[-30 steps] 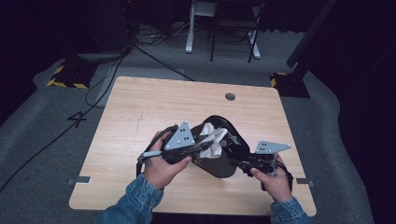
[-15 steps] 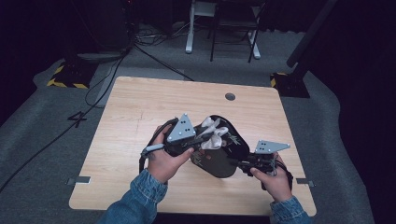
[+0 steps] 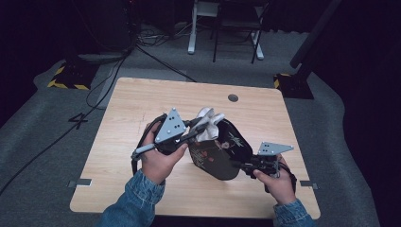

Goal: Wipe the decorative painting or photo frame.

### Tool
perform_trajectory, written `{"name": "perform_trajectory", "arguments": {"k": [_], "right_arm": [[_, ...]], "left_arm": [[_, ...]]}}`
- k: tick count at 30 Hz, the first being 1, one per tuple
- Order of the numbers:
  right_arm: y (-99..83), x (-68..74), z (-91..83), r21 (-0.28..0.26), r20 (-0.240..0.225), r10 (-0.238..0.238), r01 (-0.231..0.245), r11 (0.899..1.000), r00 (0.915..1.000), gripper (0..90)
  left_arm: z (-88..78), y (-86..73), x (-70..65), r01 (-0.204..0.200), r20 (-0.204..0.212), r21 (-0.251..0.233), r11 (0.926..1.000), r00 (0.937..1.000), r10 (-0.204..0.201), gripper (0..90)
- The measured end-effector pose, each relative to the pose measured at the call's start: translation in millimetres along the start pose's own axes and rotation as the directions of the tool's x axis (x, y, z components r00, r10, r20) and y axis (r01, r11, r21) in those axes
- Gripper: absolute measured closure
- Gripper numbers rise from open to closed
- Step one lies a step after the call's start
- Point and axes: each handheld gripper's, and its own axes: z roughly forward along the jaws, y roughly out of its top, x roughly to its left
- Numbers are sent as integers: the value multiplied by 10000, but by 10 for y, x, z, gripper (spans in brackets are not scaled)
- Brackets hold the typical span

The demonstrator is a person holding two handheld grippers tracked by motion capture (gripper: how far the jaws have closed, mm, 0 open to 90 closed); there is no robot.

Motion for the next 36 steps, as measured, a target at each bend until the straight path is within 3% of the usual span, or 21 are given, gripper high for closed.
{"name": "perform_trajectory", "arguments": {"k": [5,17,26,32,36], "right_arm": [[-1,1,-1,5,0,-17,17,10000,10000,786],[-1,11,2,29,-29,-121,121,9999,9999,786],[0,12,5,46,-89,-115,116,9999,9999,786],[-2,12,3,59,-77,-90,91,9999,9999,786],[-3,11,3,58,-77,-88,88,9999,9999,786]], "left_arm": [[117,-22,-7,-51,6,315,9995,10000,51,770],[351,-107,-118,-341,677,1012,9943,9973,273,768],[457,-132,-164,-336,909,1135,9930,9956,233,764],[532,-129,-244,-586,1278,1316,9896,9909,417,764],[529,-135,-242,-607,1193,1278,9899,9918,454,764]]}}
